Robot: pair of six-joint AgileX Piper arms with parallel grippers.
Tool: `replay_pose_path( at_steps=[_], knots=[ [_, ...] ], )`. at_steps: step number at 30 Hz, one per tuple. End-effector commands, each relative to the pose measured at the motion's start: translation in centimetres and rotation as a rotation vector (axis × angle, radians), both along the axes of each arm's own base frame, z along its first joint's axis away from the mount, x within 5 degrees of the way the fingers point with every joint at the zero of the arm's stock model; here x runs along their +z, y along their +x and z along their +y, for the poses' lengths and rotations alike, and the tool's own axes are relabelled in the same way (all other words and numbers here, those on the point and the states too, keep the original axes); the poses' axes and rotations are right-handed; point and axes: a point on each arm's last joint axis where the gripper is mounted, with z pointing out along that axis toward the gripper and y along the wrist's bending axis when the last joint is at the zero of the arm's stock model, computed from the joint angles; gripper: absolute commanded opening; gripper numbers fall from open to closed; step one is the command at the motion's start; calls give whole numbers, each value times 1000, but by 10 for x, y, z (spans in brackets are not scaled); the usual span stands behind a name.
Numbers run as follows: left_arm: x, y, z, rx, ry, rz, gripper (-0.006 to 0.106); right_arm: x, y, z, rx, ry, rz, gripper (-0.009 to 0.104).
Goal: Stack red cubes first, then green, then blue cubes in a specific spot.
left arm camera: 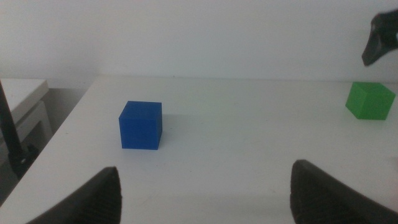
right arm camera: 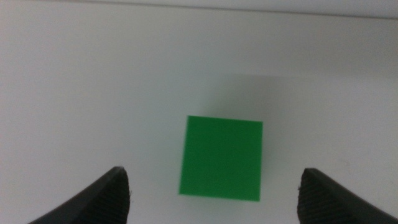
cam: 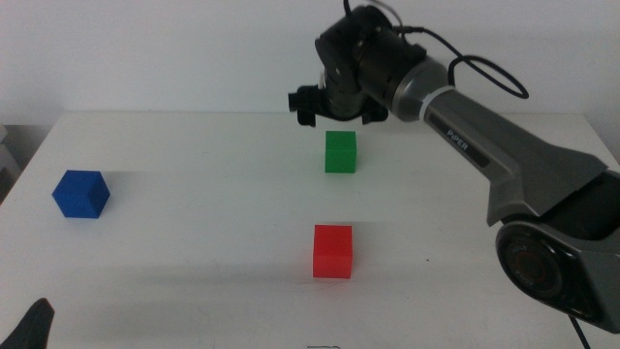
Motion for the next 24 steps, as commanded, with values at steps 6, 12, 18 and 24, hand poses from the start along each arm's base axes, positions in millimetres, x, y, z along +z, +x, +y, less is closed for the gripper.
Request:
replay_pose_path(
  at_steps=[6,12,18,24],
  knots=[
    [10,-1,1,6,-15,-108,92,33,14,-17,2,18,-164,81],
    [10,-1,1,6,-15,-108,92,20,21,-15,14,22,-178,81],
    [10,-1,1,6,-15,-108,92,8,25,-14,7,25,-167,81],
    [10,-1,1,6,-15,-108,92,8,25,-13,2,32,-168,81]
  ],
)
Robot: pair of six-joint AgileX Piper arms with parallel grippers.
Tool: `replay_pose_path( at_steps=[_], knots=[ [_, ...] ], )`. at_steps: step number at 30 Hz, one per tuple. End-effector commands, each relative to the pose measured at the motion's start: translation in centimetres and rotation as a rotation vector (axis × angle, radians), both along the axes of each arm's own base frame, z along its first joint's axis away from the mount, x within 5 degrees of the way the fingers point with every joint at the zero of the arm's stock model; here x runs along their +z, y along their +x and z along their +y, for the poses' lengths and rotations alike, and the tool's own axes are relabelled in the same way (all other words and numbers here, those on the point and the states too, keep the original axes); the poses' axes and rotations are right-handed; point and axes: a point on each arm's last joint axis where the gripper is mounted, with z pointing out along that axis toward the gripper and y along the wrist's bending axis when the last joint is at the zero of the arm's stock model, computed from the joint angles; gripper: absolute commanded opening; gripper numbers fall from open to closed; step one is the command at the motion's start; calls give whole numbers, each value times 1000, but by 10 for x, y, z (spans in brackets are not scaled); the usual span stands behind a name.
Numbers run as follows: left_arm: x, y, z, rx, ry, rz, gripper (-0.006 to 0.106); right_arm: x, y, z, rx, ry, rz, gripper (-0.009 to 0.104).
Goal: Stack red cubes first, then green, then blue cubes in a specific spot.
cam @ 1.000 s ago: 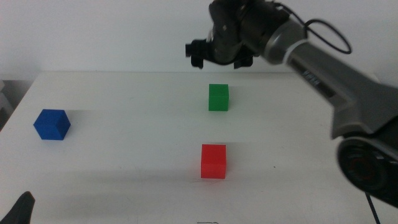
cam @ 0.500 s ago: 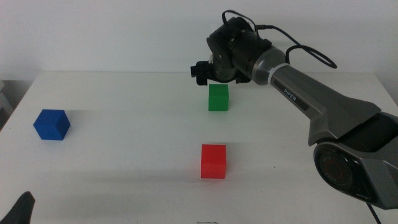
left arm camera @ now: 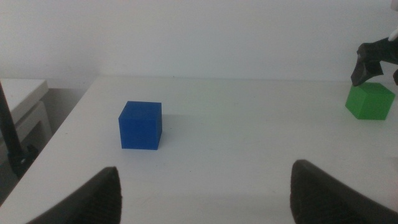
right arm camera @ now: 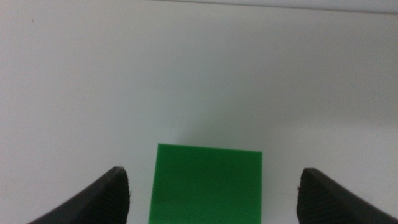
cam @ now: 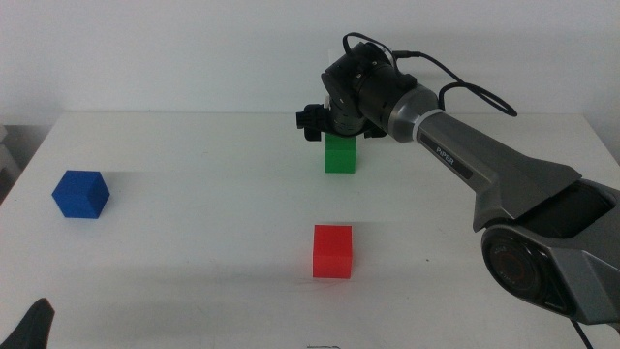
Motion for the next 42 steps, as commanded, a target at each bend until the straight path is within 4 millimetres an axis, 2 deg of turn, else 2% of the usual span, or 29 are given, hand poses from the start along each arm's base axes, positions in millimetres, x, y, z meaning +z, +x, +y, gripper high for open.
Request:
replay_pose_path(
  at_steps=[1,8,15,23,26,29,35,42],
  knots=[
    [10,-1,1,6,-15,-108,92,52,-1,-8,-2,43,-119,80],
    [10,-1,1,6,-15,-108,92,51,0,-7,1,47,-119,80],
    [10,-1,1,6,-15,-108,92,36,3,-4,4,51,-100,80],
    [10,-1,1,6,-15,-108,92,33,3,-2,-16,68,-97,78],
    [10,-1,1,6,-15,-108,92,33,3,-2,-22,74,-97,73],
    [10,-1,1,6,-15,-108,92,33,3,-2,-23,77,-96,63],
    [10,-1,1,6,-15,-108,92,32,3,-2,-31,83,-94,31],
    [10,-1,1,6,-15,-108,92,35,-3,-2,3,61,-42,30]
  ],
)
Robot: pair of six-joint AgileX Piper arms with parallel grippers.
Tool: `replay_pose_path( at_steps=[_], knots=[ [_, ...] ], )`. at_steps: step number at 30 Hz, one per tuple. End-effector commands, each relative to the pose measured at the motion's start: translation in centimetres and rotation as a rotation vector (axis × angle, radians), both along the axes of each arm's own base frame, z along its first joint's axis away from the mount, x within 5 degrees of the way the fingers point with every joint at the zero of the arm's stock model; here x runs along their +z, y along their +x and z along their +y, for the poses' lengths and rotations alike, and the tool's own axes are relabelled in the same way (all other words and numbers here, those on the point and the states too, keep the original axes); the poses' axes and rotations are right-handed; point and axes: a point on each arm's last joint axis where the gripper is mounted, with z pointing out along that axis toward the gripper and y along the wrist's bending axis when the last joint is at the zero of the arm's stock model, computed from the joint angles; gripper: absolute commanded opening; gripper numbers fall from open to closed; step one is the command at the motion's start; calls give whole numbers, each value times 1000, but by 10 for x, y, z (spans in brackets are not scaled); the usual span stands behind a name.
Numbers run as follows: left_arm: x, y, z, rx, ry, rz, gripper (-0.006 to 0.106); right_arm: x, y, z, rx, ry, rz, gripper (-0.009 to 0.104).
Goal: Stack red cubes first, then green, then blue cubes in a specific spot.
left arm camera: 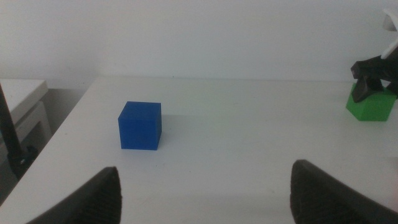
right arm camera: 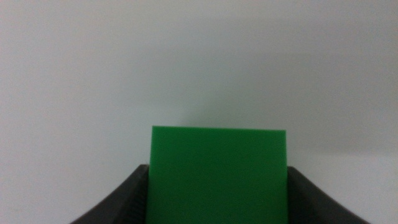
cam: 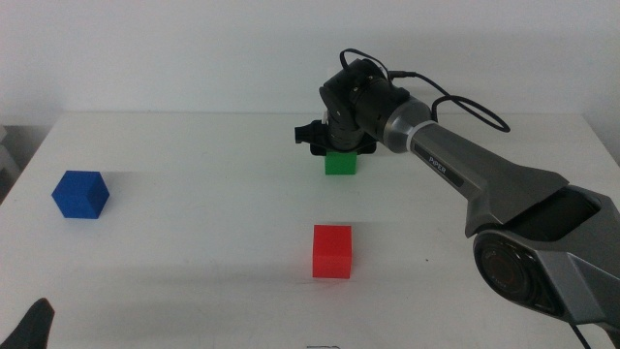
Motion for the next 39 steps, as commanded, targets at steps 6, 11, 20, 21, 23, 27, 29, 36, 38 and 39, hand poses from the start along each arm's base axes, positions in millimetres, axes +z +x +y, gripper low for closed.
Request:
replay_pose_path(
  at_steps=[6,11,20,21,23,27,29,36,38,39],
  knots=[
    [10,-1,1,6,-15,-108,92,73,-17,-1,11,-40,-89,25],
    [10,-1,1,6,-15,-108,92,104,-35,11,34,-94,-173,13],
    [10,-1,1,6,-15,-108,92,153,-75,18,5,-144,-208,-1],
    [10,-1,1,6,-15,-108,92,159,-81,21,10,-154,-217,-1],
    [10,-1,1,6,-15,-108,92,168,-92,25,19,-182,-224,-1],
    [10,-1,1,6,-15,-108,92,186,-111,32,67,-136,-225,-1],
    [10,-1,1,6,-15,-108,92,194,-119,35,82,-113,-232,-1],
    [10,-1,1,6,-15,-108,92,214,-152,43,109,-72,-239,-1],
    [10,-1,1,6,-15,-108,92,222,-162,41,107,-68,-252,-1],
    [10,-1,1,6,-15,-108,92,226,-168,40,102,-50,-252,-1]
  ],
)
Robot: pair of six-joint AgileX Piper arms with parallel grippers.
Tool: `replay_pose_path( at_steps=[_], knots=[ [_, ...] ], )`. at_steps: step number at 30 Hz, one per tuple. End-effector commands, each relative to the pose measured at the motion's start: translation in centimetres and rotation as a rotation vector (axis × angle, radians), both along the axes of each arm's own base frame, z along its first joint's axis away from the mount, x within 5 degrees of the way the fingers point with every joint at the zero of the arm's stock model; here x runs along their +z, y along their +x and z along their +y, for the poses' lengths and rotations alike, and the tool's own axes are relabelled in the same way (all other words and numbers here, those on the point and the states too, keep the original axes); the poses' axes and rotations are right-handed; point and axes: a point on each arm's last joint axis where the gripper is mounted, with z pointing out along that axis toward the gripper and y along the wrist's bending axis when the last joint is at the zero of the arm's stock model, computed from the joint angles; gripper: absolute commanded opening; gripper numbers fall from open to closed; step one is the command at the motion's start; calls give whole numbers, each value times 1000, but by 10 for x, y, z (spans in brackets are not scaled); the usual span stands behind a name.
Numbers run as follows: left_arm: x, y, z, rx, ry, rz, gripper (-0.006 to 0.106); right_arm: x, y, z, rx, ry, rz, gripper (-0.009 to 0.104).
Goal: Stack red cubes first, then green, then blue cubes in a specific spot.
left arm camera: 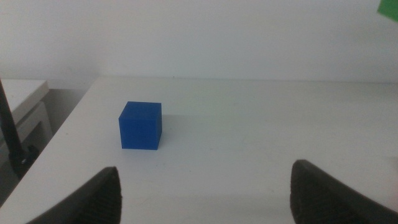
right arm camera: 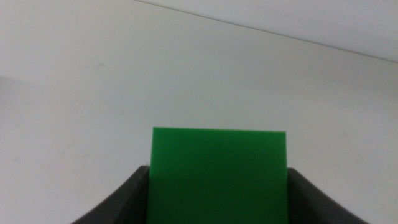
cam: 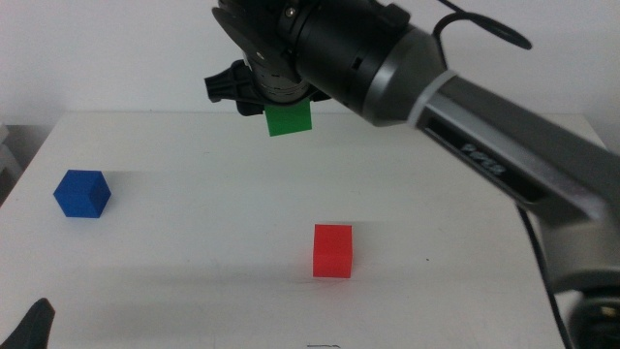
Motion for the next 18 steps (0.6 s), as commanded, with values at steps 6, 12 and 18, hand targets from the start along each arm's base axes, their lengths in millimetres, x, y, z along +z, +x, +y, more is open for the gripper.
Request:
replay_pose_path(
  at_steps=[6,12,18],
  knots=[
    [10,-1,1,6,-14,-107,92,63,-42,-50,-91,60,-94,-1],
    [10,-1,1,6,-14,-107,92,37,-63,-65,-19,142,-60,-1],
    [10,-1,1,6,-14,-107,92,6,-77,-78,-71,200,-2,-1]
  ],
)
